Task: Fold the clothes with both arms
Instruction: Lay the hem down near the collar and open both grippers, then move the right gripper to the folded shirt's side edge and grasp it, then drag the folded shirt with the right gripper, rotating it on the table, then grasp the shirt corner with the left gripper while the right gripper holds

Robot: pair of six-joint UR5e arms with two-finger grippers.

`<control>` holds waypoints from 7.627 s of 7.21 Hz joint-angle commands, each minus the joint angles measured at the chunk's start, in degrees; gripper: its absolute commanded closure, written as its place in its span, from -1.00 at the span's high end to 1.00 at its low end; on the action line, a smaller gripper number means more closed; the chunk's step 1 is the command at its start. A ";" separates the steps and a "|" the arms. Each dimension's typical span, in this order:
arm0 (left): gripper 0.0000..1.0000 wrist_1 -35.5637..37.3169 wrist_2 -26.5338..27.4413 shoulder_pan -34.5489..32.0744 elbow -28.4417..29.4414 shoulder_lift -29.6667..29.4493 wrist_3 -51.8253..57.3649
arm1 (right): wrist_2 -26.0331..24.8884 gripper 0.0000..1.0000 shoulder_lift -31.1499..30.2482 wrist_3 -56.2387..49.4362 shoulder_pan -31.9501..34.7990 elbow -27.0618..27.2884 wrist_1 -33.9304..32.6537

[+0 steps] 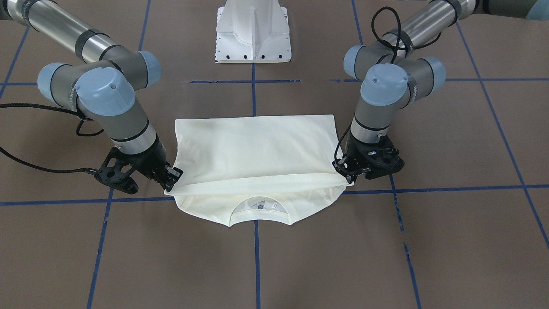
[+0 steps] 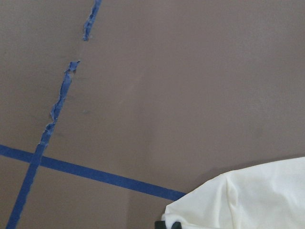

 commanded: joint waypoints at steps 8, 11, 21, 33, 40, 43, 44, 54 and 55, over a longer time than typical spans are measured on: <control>-1.00 -0.02 0.07 -1.29 2.95 -2.17 -0.18 | -0.26 -1.00 0.93 -0.10 0.37 -2.45 0.00; -1.00 0.07 0.07 -1.20 3.22 -2.35 -0.26 | 0.01 -1.00 0.94 -1.67 0.10 -2.45 0.00; 1.00 4.37 0.24 -1.73 -3.63 -1.47 -0.18 | -6.76 0.98 -18.20 2.88 -15.70 21.26 -0.62; 0.93 4.29 0.42 -1.73 -4.33 -1.21 -1.58 | -5.35 -1.00 -27.32 2.88 -22.81 30.46 -0.18; 0.98 4.11 -0.20 0.63 -8.01 0.10 -4.74 | -15.26 1.00 -35.98 15.37 -45.35 42.02 -0.01; 0.82 3.67 0.15 11.06 -14.17 3.45 -23.04 | -15.37 1.00 -32.66 14.75 -33.60 46.84 0.17; 0.75 3.85 0.50 14.06 -15.23 3.63 -28.25 | -15.11 1.00 -30.90 14.66 -30.78 46.76 0.09; -0.13 6.92 2.26 22.27 -15.50 6.88 -38.58 | -14.67 1.00 -27.71 14.57 -27.15 45.53 0.00; -0.63 6.92 2.18 22.27 -15.50 6.88 -38.67 | -14.67 1.00 -27.71 14.57 -27.15 45.62 0.00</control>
